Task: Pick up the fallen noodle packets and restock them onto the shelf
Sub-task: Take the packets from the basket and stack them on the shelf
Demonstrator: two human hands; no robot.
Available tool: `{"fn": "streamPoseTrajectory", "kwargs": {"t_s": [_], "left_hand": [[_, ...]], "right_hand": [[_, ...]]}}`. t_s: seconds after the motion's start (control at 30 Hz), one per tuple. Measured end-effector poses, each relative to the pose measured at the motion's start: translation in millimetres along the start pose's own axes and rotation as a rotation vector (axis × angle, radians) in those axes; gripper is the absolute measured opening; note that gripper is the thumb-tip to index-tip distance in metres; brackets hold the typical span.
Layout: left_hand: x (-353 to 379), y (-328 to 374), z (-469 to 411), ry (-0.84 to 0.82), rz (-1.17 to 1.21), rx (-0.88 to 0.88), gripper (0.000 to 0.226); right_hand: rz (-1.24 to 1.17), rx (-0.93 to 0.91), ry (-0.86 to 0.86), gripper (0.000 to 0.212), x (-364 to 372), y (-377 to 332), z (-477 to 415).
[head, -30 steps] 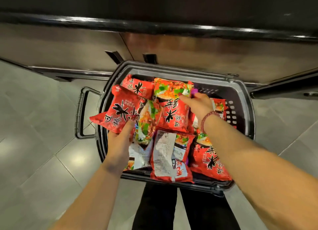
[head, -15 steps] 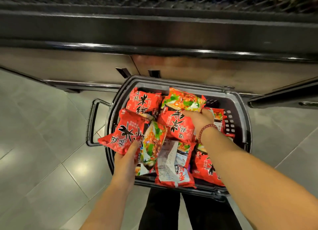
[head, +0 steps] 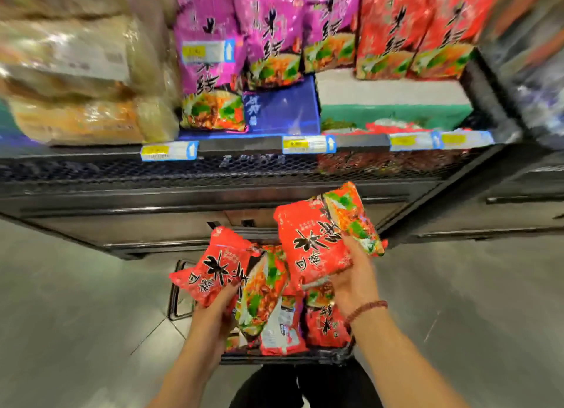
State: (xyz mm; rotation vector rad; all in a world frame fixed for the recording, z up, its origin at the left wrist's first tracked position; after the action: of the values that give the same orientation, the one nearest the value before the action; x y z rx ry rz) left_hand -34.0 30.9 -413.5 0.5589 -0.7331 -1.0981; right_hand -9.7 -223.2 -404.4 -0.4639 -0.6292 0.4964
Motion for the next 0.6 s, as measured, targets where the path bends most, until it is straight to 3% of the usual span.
{"fn": "streamPoseTrajectory", "kwargs": {"t_s": [0.07, 0.13, 0.2, 0.23, 0.3, 0.4, 0.5, 0.6], "left_hand": [[14, 22, 9, -0.032, 0.004, 0.03, 0.061], [30, 45, 15, -0.059, 0.009, 0.064, 0.04], [49, 68, 22, -0.103, 0.024, 0.092, 0.024], [56, 77, 24, -0.124, 0.031, 0.102, 0.022], [72, 97, 30, -0.183, 0.037, 0.14, 0.032], [88, 123, 38, -0.236, 0.067, 0.173, 0.052], [104, 143, 40, -0.289, 0.089, 0.197, 0.055], [122, 161, 42, -0.353, 0.1, 0.215, 0.057]], "right_hand": [[-0.067, -0.032, -0.012, 0.049, 11, -20, 25], [-0.135, -0.039, -0.05, 0.058, 25, -35, 42], [-0.18, -0.055, -0.102, 0.055, 40, -53, 60], [-0.199, -0.069, -0.122, 0.041, 45, -62, 65], [-0.221, -0.109, -0.14, 0.024, 55, -80, 75], [-0.222, -0.136, -0.152, 0.046, 67, -96, 90], [-0.231, -0.171, -0.192, 0.063, 82, -109, 101], [-0.264, -0.191, -0.275, 0.052, 94, -126, 106]]}}
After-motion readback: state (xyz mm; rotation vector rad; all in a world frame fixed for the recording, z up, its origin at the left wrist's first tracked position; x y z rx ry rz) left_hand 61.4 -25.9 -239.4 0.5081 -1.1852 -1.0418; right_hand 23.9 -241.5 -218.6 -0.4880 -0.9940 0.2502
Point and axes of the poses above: each hand's wrist, its own z-axis away from the middle knuckle, its own x-axis out of the palm, y = z × x, the point moved 10 cm from there along -z, towards the middle knuckle, and after that the axes turned 3 degrees about x, right-handed, at the moved point
